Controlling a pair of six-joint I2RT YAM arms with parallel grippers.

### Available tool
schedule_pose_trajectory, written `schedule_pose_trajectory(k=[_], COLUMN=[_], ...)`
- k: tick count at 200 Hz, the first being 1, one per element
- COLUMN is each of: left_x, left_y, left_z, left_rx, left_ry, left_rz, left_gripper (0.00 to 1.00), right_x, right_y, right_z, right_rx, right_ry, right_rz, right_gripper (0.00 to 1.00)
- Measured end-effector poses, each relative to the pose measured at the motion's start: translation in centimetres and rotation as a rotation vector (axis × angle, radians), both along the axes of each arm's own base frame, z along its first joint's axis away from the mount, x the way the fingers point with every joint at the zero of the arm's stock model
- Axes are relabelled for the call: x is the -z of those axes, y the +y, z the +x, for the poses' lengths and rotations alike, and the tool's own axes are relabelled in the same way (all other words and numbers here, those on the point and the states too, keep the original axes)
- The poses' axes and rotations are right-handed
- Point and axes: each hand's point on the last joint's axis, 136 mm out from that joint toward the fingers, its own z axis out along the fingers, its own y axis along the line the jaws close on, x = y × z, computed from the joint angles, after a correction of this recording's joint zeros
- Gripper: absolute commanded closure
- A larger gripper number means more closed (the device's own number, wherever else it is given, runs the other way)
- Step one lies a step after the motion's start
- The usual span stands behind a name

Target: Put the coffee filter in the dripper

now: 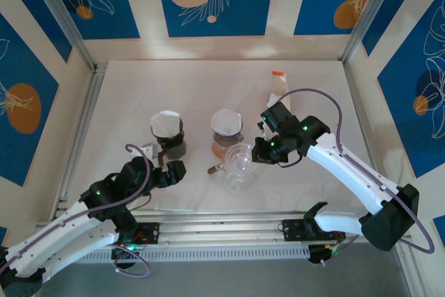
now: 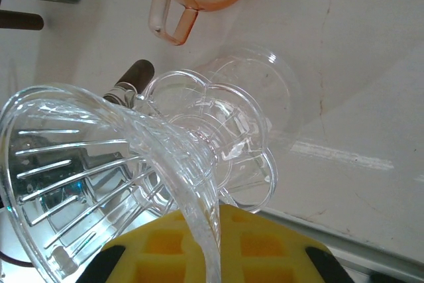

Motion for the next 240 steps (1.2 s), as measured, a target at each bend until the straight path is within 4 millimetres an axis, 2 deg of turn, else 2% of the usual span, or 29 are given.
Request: schedule_pose_trajectory(k=[18,48,58,74,87,119,147,169,204,220,240], left_x=[0.0,0.0,0.0,0.0,0.0,0.0,0.0,0.0,0.0,0.0,0.0], left_y=[0.0,0.0,0.0,0.0,0.0,0.0,0.0,0.0,0.0,0.0,0.0], left_z=[0.0,0.0,0.0,0.0,0.0,0.0,0.0,0.0,0.0,0.0,0.0], left_rx=[0.0,0.0,0.0,-0.001,0.0,0.0,-0.001,0.0,0.0,0.0,0.0], left_ry=[0.0,0.0,0.0,0.0,0.0,0.0,0.0,-0.001,-0.001,-0.001,-0.001], left_rz=[0.0,0.0,0.0,0.0,0.0,0.0,0.0,0.0,0.0,0.0,0.0], left_gripper=[0.0,0.0,0.0,0.0,0.0,0.0,0.0,0.0,0.0,0.0,0.0], right_x=[0.1,0.2,0.3,0.4,0.4,0.5,0.1,-0.9,-2.9,-3.0,-2.0], right_y=[0.1,0.3,0.4,0.5,0.5,0.3,-0.1,-1.2,-2.7,-2.4,-1.4], right_z=[0.0,0.1,0.1,0.0,-0.1,-0.1,0.1,0.4,0.9,0.8,0.1], right_rx=[-0.001,-0.007,-0.01,-0.009,-0.011,-0.005,0.013,0.043,0.087,0.076,0.03], right_ry=[-0.002,-0.009,-0.009,-0.006,-0.008,-0.012,-0.037,-0.09,-0.181,-0.189,-0.174], right_rz=[0.003,0.009,0.009,0.008,0.003,-0.007,-0.014,-0.023,-0.007,0.013,0.032], right_gripper=[1.0,0.91,0.83,0.64,0.52,0.39,0.36,0.35,0.43,0.43,0.43])
